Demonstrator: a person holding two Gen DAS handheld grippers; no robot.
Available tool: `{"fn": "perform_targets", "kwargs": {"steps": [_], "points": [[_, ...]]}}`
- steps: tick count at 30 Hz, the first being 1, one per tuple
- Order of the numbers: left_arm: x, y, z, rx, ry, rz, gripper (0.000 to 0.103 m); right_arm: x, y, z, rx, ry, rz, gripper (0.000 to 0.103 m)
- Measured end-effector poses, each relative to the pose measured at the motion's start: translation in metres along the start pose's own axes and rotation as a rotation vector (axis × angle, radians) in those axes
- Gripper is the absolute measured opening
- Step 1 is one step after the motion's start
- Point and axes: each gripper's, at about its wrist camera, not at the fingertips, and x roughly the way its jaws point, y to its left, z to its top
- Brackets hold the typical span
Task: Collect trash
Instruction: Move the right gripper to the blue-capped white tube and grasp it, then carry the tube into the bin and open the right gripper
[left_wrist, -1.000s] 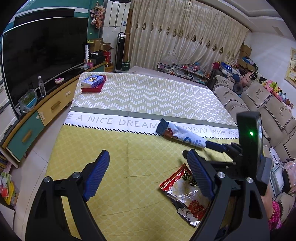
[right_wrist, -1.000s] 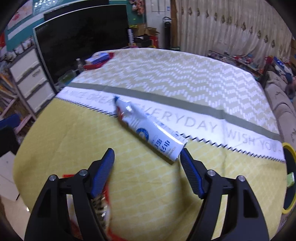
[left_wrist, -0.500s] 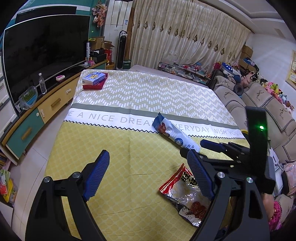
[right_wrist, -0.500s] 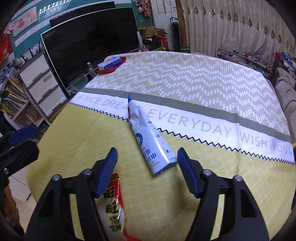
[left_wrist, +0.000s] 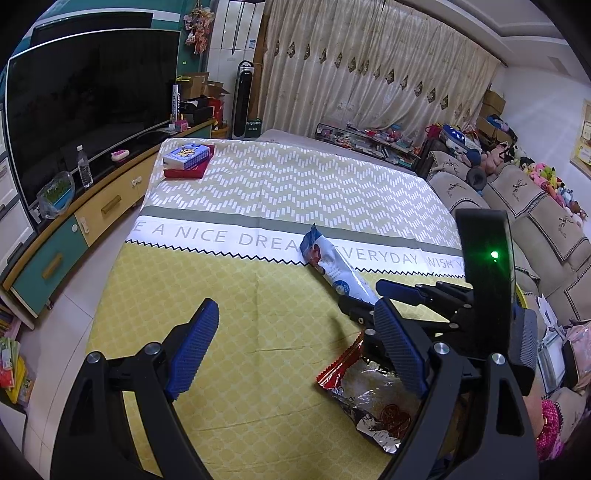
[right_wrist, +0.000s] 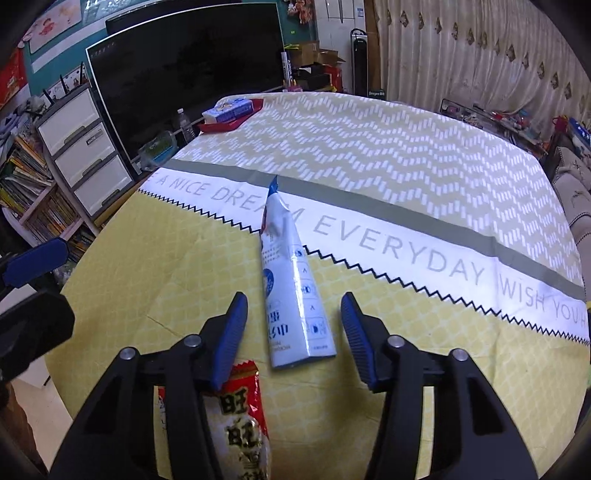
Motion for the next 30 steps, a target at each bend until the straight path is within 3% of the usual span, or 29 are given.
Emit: {"fn": "perform_targets", "kwargs": {"steps": [2,5,7,19,30], "points": [[0.0,0.0,0.0,-0.001,0.0,0.001,0.085,0.004,0.003,0.0,-0.008,0.012,-0.001,0.034],[0.0,0.002,0.0,-0.001,0.0,0.003,0.085,0.004,0.004,-0.001,-0.01,0.009,-0.003,0.028],[0.0,0.002,0.001,-0.002,0.001,0.005,0.085,0.0,0.003,0.0,-0.006,-0.002,-0.002,0.017],[-0.001,0.002,0.002,0.002,0.003,0.008,0.085,-0.015,-0.012,0.001,0.024,-0.035,-0.017,0.013],[0.008,-0.016,0.008,0.034,0.016,0.007,0.085,-0.037,-0.074,-0.007,0.108,-0.071,-0.106,0.013]]}}
